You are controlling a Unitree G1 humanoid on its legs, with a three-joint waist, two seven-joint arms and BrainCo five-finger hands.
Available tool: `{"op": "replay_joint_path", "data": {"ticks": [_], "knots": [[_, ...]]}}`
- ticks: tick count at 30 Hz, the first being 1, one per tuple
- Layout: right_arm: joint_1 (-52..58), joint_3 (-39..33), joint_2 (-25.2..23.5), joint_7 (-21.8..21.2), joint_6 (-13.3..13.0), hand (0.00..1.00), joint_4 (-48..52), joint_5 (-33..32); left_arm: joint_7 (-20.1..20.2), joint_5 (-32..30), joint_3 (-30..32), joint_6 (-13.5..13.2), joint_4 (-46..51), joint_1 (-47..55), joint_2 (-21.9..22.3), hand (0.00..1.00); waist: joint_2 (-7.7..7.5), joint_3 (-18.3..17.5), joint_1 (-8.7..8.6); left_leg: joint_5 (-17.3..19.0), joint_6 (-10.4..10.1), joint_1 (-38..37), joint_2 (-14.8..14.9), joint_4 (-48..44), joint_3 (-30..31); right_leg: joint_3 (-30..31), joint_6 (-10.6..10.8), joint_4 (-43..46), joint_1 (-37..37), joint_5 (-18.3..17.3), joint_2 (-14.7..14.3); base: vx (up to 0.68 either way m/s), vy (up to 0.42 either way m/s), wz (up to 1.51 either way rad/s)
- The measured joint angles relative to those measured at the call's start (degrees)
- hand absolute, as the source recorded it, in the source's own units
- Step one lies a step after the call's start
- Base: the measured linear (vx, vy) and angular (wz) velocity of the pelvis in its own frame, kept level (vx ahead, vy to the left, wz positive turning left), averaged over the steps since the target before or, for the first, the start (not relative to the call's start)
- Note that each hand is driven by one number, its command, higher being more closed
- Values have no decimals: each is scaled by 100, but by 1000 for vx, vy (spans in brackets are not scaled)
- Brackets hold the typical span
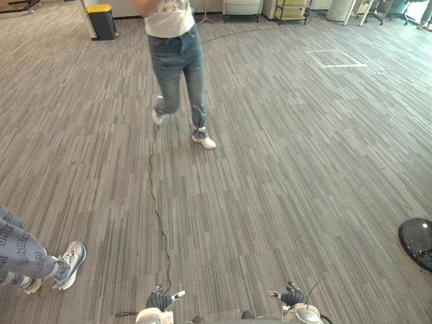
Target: Pick up cushions and gather them together orderly.
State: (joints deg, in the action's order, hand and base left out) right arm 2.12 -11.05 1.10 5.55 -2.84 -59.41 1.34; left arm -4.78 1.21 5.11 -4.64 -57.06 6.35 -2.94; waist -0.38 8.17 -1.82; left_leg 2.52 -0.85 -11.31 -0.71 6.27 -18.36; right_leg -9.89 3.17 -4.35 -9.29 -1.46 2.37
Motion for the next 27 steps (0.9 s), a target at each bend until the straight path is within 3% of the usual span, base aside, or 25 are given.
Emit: {"op": "replay_joint_path", "data": {"ticks": [27], "knots": [[-58, -15, 4, 12, -1, 0, -4, 85, 7, 129, 5, -6, 11, -24, -6, 0, 4, 132, 14, -1, 4, -68, 2, -10, -29, 17, 4, -13, -82, -2, 8, -18, -14, 0]]}}
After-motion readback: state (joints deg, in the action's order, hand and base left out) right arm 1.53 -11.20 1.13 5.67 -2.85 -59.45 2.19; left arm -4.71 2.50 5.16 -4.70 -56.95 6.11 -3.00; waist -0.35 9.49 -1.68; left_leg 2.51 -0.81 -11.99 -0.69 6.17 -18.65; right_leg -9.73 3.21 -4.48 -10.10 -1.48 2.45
